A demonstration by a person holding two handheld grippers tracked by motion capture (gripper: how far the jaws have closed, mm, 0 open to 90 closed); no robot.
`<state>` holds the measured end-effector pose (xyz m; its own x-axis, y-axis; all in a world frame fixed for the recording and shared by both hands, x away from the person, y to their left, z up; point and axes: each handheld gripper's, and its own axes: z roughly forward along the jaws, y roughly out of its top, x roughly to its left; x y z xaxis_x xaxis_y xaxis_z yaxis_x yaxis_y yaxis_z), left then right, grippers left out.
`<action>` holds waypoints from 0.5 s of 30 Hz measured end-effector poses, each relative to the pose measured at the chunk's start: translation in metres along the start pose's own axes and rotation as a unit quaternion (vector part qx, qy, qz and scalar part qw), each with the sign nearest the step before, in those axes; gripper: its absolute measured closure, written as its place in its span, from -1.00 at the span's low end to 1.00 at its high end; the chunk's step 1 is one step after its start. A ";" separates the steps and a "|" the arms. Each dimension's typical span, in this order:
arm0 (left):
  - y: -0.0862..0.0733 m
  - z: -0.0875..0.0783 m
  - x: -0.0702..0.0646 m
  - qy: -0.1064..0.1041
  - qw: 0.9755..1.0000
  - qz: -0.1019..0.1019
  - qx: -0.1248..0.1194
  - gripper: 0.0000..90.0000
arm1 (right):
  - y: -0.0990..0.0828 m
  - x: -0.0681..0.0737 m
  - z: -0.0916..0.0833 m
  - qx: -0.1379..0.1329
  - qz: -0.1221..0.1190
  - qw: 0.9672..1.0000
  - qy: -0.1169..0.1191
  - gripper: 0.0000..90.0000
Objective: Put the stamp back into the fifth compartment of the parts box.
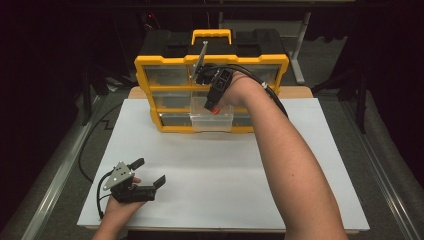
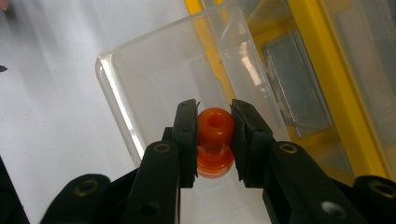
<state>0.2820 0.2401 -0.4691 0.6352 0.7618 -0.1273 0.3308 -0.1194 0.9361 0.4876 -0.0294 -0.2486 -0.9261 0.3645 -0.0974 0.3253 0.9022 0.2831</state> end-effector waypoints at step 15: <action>0.000 0.000 -0.001 -0.002 1.000 0.000 -0.001 -1.00 | 0.001 0.001 0.001 -0.005 -0.001 1.000 -0.001 0.62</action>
<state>0.2813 0.2396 -0.4690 0.6379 0.7593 -0.1287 0.3296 -0.1181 0.9367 0.4875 -0.0285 -0.2495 -0.9265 0.3626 -0.1007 0.3210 0.9011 0.2916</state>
